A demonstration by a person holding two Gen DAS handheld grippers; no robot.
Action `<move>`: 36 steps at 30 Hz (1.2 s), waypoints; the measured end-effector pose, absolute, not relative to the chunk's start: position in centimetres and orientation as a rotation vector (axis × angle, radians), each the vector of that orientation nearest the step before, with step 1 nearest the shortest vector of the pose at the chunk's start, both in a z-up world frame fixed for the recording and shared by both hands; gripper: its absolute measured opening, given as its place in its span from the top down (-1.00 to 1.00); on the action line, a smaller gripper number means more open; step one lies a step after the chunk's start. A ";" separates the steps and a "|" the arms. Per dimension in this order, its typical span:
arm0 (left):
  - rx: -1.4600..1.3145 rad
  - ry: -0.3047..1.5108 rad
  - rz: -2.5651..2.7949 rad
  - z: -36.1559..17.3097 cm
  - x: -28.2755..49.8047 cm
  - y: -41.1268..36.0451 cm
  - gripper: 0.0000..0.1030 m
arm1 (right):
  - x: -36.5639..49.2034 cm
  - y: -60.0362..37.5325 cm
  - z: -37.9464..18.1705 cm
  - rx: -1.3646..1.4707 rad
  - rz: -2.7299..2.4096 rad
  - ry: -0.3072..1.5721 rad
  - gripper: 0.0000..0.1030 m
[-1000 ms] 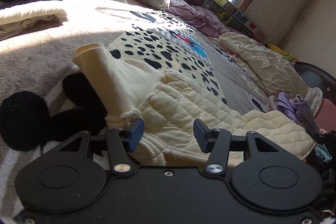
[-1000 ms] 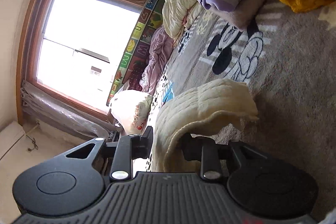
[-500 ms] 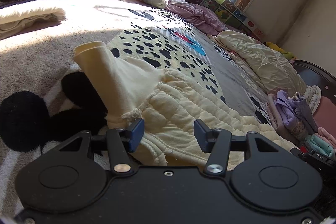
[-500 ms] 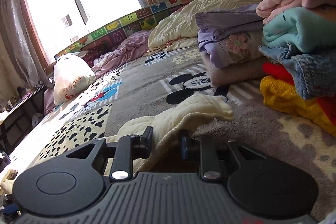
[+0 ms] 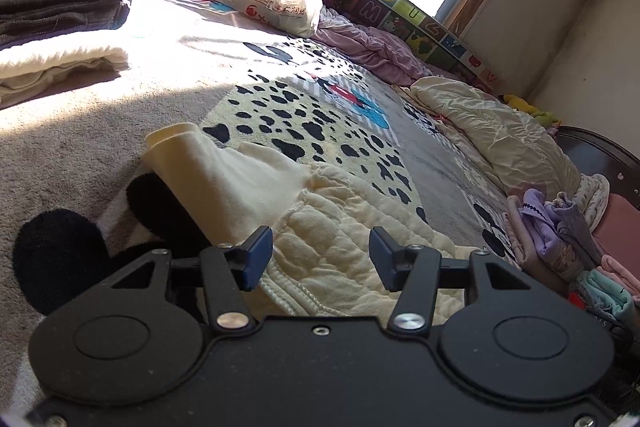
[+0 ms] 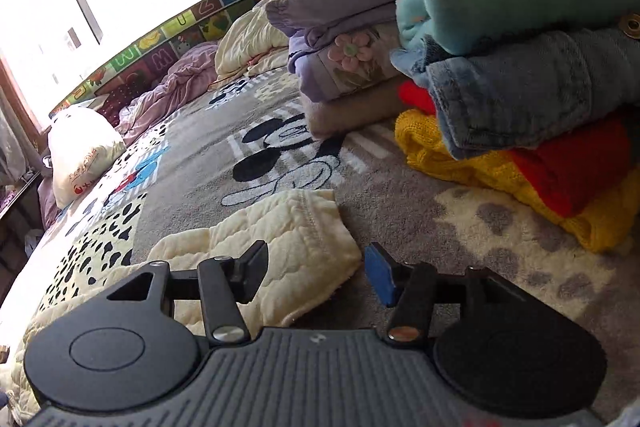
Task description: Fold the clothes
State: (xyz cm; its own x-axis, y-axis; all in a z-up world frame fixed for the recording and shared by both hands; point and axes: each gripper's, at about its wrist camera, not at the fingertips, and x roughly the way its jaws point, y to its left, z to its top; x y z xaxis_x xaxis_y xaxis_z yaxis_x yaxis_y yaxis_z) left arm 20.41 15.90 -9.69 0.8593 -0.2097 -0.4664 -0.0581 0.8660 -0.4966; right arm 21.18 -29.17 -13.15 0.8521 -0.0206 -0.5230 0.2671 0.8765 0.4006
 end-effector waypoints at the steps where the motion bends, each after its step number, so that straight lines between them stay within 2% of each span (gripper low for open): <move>1: -0.529 0.535 -0.085 -9.7 20.5 16.0 -0.02 | 21.7 -28.6 -12.8 0.444 -0.123 0.536 -0.07; 4: -0.526 0.532 -0.092 -9.7 20.6 16.1 -0.02 | 23.7 -25.7 -11.1 0.281 0.027 0.559 -0.08; 6: -0.521 0.534 -0.101 -9.7 20.7 16.0 -0.02 | 25.4 -23.7 -10.3 0.147 0.119 0.599 -0.30; 10: -0.524 0.543 -0.118 -9.8 20.8 15.9 -0.02 | 29.0 -20.9 -9.3 -0.064 0.232 0.660 -0.33; 14: -0.533 0.549 -0.131 -9.9 21.1 16.0 -0.02 | 31.9 -21.0 -9.2 -0.072 0.309 0.719 -0.41; 18: -0.547 0.548 -0.136 -9.9 21.2 16.3 -0.02 | 34.0 -20.8 -10.1 -0.102 0.376 0.780 -0.41; 19: -0.552 0.548 -0.136 -9.9 21.2 16.5 -0.02 | 34.3 -20.7 -10.4 -0.112 0.388 0.796 -0.38; 21: -0.562 0.549 -0.139 -9.9 21.2 16.6 -0.02 | 34.2 -20.3 -10.9 -0.146 0.406 0.808 0.06; 23: -0.564 0.548 -0.139 -9.9 21.1 16.6 -0.02 | 33.8 -19.7 -11.1 -0.184 0.419 0.811 0.30; 24: -0.563 0.548 -0.138 -9.9 21.1 16.6 -0.02 | 33.4 -19.4 -10.9 -0.208 0.426 0.797 0.53; 25: -0.563 0.548 -0.137 -9.9 21.0 16.6 -0.02 | 32.9 -19.0 -10.6 -0.232 0.432 0.782 0.62; 29: -0.567 0.542 -0.135 -9.8 20.8 16.7 -0.02 | 30.6 -17.9 -8.7 -0.301 0.426 0.678 0.69; 36: -0.671 0.514 -0.143 -9.5 20.5 18.4 -0.02 | 23.8 -18.1 -3.7 -0.334 0.467 0.465 0.70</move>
State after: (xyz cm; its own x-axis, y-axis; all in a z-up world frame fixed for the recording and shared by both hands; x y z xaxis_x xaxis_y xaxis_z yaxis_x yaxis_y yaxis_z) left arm 20.48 18.36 -9.50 0.8661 -0.2880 -0.4086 -0.0362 0.7790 -0.6259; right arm 23.85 -18.12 -3.73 0.7925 0.3515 -0.4983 -0.4999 0.8425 -0.2007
